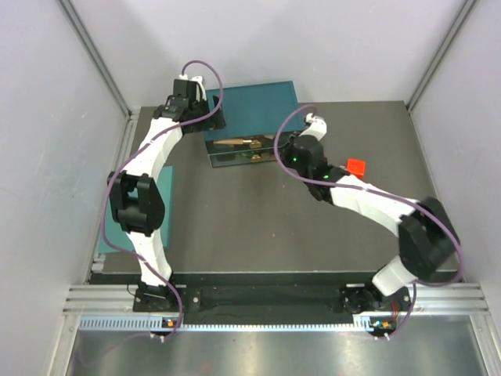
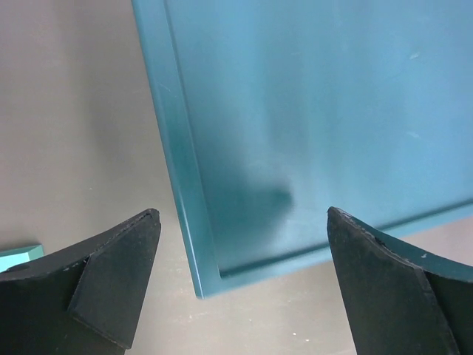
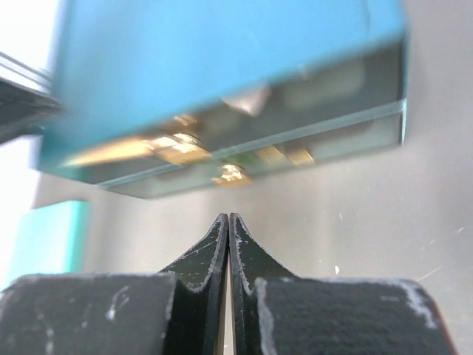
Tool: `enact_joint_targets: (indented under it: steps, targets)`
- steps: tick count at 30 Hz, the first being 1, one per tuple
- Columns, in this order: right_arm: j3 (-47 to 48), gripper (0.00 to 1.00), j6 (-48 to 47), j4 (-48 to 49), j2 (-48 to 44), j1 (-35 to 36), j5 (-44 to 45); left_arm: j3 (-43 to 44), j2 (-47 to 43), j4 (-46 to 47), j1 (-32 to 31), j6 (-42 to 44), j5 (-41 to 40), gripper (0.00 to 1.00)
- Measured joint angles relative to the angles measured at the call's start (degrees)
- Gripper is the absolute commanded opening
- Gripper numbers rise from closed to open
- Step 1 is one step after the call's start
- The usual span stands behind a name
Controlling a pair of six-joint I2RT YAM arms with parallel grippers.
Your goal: Organize the makeup
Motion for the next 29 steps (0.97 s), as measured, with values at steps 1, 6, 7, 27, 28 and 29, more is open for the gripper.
enact_joint_targets:
  steps: [1, 6, 7, 27, 28, 29]
  targets:
    - [0.0, 0.19, -0.7, -0.6, -2.1, 0.0, 0.0, 0.0, -0.5, 0.0, 0.0, -0.2, 0.0, 0.99]
    - [0.0, 0.64, -7.2, -4.8, -12.8, 0.0, 2.6, 0.8, -3.9, 0.1, 0.0, -0.5, -0.6, 0.99]
    - [0.0, 0.68, -8.9, -6.1, -14.5, 0.0, 3.8, 1.0, -4.6, 0.1, 0.1, -0.5, -0.8, 0.99]
    - [7.8, 1.0, -21.9, -19.8, -15.7, -19.0, 14.6, 3.6, -5.2, -6.2, 10.8, -2.4, -6.0, 0.99]
    - [9.3, 1.0, -21.8, -21.1, -13.7, -20.3, 13.9, 3.0, -5.2, -6.3, 10.7, -2.3, -6.0, 0.99]
    - [10.8, 1.0, -21.7, -22.6, -11.6, -21.4, 12.8, 2.3, -5.2, -6.2, 10.7, -2.2, -6.0, 0.99]
